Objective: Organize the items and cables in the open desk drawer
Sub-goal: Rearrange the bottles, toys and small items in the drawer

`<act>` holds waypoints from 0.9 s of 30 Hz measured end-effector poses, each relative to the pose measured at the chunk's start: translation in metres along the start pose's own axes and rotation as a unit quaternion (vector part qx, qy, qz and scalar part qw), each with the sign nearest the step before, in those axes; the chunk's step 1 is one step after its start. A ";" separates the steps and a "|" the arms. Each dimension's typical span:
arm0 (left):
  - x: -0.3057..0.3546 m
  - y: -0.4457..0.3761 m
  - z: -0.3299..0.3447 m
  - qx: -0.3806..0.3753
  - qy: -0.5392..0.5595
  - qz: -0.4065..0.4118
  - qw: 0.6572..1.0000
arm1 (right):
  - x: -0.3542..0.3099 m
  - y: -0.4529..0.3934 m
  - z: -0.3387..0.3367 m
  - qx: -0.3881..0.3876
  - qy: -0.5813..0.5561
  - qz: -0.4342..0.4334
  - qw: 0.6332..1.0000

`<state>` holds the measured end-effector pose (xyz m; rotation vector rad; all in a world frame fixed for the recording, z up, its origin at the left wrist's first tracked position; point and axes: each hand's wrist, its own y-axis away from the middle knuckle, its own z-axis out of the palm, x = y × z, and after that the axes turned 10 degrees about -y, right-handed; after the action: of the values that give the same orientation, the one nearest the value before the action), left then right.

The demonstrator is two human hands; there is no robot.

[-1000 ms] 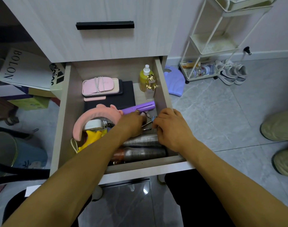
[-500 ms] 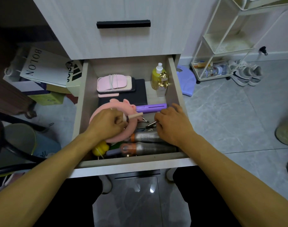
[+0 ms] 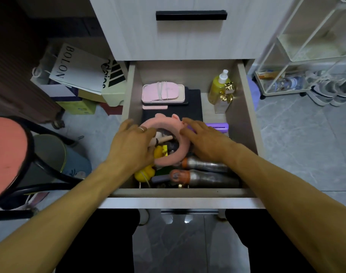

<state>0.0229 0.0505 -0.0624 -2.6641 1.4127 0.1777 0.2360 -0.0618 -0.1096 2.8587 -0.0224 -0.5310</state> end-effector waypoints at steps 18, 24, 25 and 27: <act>-0.001 -0.003 -0.003 -0.001 0.072 -0.096 0.993 | -0.010 -0.010 -0.016 0.081 0.178 0.099 0.976; 0.001 -0.001 -0.005 -0.011 0.026 -0.091 0.995 | -0.018 -0.018 -0.010 0.166 0.111 0.255 0.946; 0.001 -0.001 -0.005 -0.017 0.020 -0.089 0.996 | -0.020 -0.018 -0.010 0.175 0.075 0.269 0.944; 0.001 -0.001 -0.004 -0.024 0.013 -0.086 0.996 | -0.025 -0.017 -0.010 0.157 -0.038 0.272 0.949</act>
<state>0.0245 0.0499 -0.0589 -2.8191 1.1913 0.1628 0.2162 -0.0419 -0.0955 2.9280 -0.9572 -0.5526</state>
